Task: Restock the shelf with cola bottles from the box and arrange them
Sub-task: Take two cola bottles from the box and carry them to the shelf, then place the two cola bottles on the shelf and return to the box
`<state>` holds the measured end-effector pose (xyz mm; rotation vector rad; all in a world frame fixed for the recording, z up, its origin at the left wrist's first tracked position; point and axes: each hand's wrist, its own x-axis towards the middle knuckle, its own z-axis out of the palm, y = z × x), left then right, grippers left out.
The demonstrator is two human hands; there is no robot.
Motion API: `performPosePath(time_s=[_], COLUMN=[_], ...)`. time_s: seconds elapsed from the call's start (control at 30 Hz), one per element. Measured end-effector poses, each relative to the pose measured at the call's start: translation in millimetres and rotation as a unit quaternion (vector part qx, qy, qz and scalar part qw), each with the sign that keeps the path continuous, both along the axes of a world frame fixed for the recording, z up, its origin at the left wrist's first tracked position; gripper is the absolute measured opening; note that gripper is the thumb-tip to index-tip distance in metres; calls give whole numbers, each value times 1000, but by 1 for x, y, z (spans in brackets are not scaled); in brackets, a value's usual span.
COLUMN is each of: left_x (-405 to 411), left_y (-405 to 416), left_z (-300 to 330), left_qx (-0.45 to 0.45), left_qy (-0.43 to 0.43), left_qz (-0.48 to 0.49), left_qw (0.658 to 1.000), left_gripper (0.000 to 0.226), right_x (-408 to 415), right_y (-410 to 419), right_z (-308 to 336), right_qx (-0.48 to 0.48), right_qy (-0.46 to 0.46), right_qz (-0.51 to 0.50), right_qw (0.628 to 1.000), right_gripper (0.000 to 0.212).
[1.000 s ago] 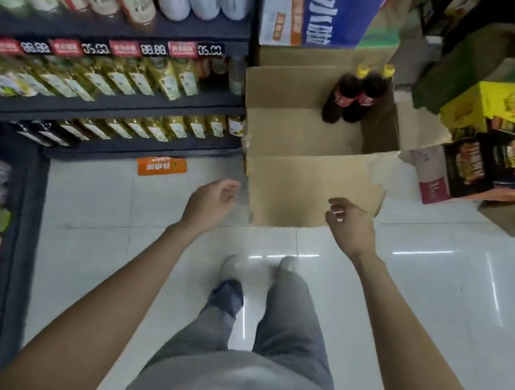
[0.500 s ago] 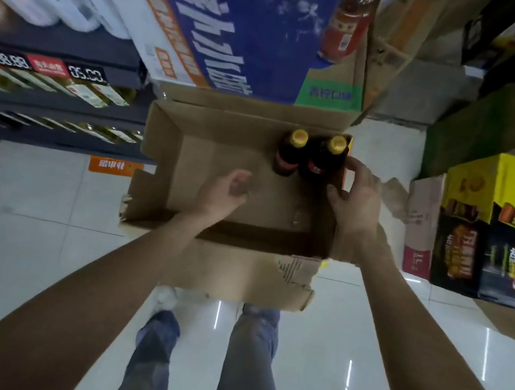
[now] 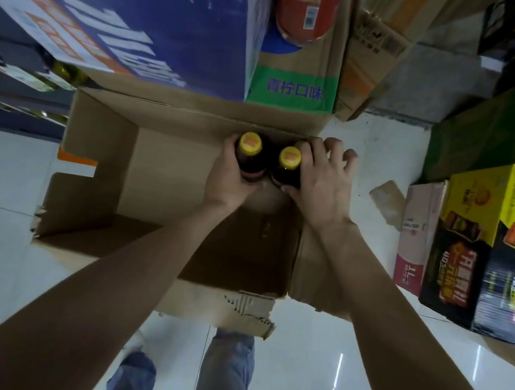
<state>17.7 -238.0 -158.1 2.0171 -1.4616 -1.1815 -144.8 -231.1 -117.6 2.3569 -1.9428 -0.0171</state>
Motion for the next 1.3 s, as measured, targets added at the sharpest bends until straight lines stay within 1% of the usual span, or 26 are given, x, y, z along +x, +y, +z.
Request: performPosePath(time_s=[0.1, 0.2, 0.23, 0.33, 0.4, 0.47, 0.5, 0.57, 0.63, 0.67, 0.73, 0.8, 0.9, 0.97, 1.0, 1.1, 1.17, 1.23, 1.3], left_x=[-4, -1, 1, 9, 16, 27, 34, 53, 76, 88, 113, 137, 173, 195, 206, 238, 263, 286, 306], left_y=[0, 2, 3, 8, 14, 22, 27, 40, 57, 67, 91, 116, 159, 193, 211, 272, 316, 364, 413], left_z=[-5, -7, -6, -1, 7, 20, 28, 50, 78, 93, 126, 161, 207, 234, 246, 277, 290, 299, 305], left_qx=[-19, -26, -29, -47, -60, -72, -78, -83, -94, -110, -141, -151, -172, -192, -202, -228, -239, -257, -273], left_qy=[-23, -33, -33, -47, -65, -62, -54, -30, -10, -5, 8, 42, 93, 109, 117, 143, 149, 151, 149], left_qz=[56, 74, 71, 50, 40, 36, 34, 35, 36, 34, 36, 46, 96, 154, 189, 306, 382, 450, 513], left_qw=[998, 996, 996, 996, 995, 995, 995, 995, 995, 993, 989, 987, 976, 963, 954, 913, 880, 842, 800], left_gripper=[76, 71, 70, 68, 69, 69, 68, 65, 65, 67, 71, 72, 71, 69, 67, 63, 62, 64, 70], right_x=[4, 12, 15, 21, 23, 28, 32, 44, 60, 68, 84, 104, 143, 173, 190, 245, 285, 324, 364], right_y=[0, 1, 1, -4, -5, 2, 7, 21, 34, 40, 53, 65, 88, 105, 114, 147, 172, 203, 236], right_z=[1, 0, 1, 3, 8, 17, 25, 48, 78, 93, 119, 140, 172, 195, 207, 236, 247, 257, 267], right_qx=[-28, -20, -11, 31, 51, 41, 29, 26, 58, 77, 102, 132, 205, 267, 295, 348, 375, 417, 456], right_qy=[9, 10, 2, -56, -98, -141, -178, -287, -402, -442, -496, -546, -583, -610, -615, -615, -614, -616, -620], right_qz=[28, 9, -1, 4, 10, 2, -4, -13, -22, -23, -19, -21, -24, -18, -11, 25, 51, 65, 69], right_qw=[999, 1000, 1000, 998, 994, 989, 984, 958, 913, 893, 862, 827, 786, 746, 731, 708, 692, 665, 634], right_gripper=[73, 82, 82, 68, 64, 60, 57, 55, 58, 58, 57, 60, 61, 60, 59, 59, 55, 49, 44])
